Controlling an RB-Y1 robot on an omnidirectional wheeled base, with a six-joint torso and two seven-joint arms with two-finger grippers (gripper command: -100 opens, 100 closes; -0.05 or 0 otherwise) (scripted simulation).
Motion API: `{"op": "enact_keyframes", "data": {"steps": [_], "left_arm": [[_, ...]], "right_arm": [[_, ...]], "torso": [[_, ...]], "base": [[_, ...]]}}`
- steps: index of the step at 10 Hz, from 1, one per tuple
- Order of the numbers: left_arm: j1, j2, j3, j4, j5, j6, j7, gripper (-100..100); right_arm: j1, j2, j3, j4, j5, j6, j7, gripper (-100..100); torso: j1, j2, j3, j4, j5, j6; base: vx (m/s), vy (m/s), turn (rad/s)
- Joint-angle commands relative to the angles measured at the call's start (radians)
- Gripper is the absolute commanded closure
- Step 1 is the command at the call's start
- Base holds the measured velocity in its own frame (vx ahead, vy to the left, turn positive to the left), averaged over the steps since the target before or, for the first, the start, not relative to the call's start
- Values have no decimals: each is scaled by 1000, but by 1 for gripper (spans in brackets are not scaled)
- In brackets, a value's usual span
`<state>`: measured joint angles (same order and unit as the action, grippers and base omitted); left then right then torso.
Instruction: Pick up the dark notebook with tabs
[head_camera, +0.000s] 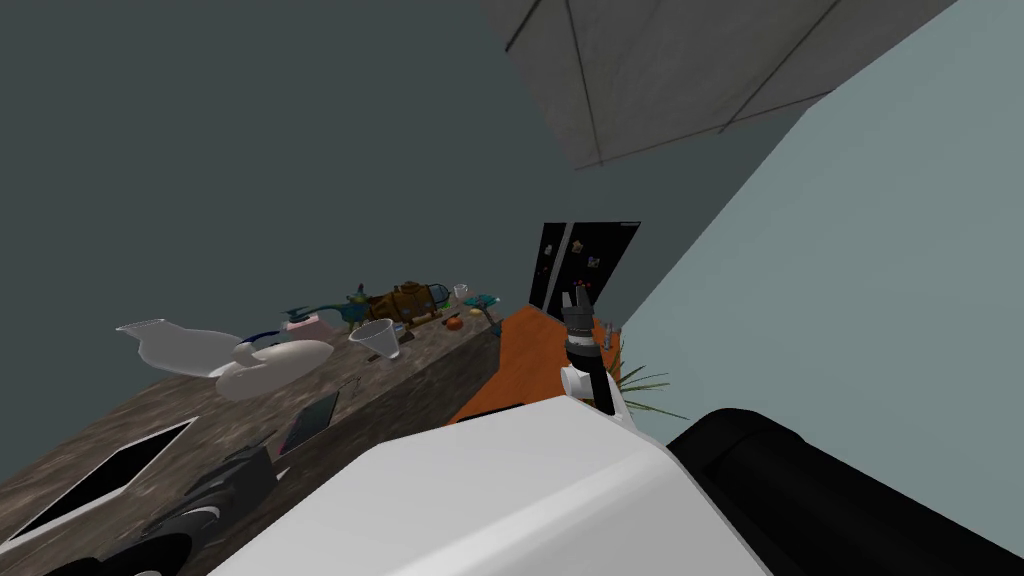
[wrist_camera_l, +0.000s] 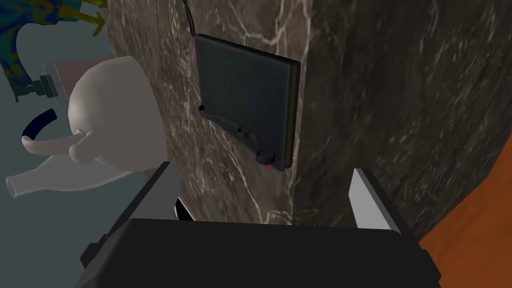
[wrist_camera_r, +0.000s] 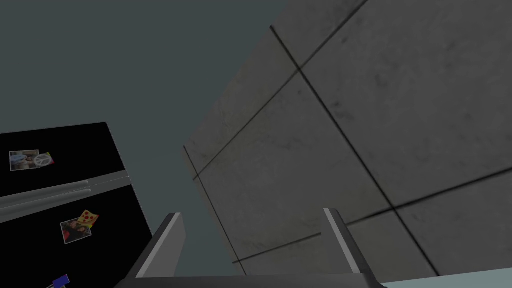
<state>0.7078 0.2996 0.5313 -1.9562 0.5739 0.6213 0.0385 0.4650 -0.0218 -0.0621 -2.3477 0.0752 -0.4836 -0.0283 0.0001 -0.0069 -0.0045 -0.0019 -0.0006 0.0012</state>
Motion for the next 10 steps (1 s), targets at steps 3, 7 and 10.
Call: {"op": "enact_keyframes", "data": {"steps": [3, 7, 10], "left_arm": [[-42, -13, 11, 48, -36, -11, 15, -100], [-47, -16, 13, 55, -42, -13, 18, 100], [-43, -21, 7, 60, -40, -6, 18, 100]], "right_arm": [[0, 0, 0, 0, 0, 0, 0, 0], [0, 0, 0, 0, 0, 0, 0, 0], [0, 0, 0, 0, 0, 0, 0, 0]], "torso": [[4, 5, 3, 1, 1, 1], [4, 5, 3, 1, 1, 0], [6, 2, 3, 3, -4, 1]], "base": [[-20, 10, -110], [-21, 7, -32], [-2, -2, 0]]}}
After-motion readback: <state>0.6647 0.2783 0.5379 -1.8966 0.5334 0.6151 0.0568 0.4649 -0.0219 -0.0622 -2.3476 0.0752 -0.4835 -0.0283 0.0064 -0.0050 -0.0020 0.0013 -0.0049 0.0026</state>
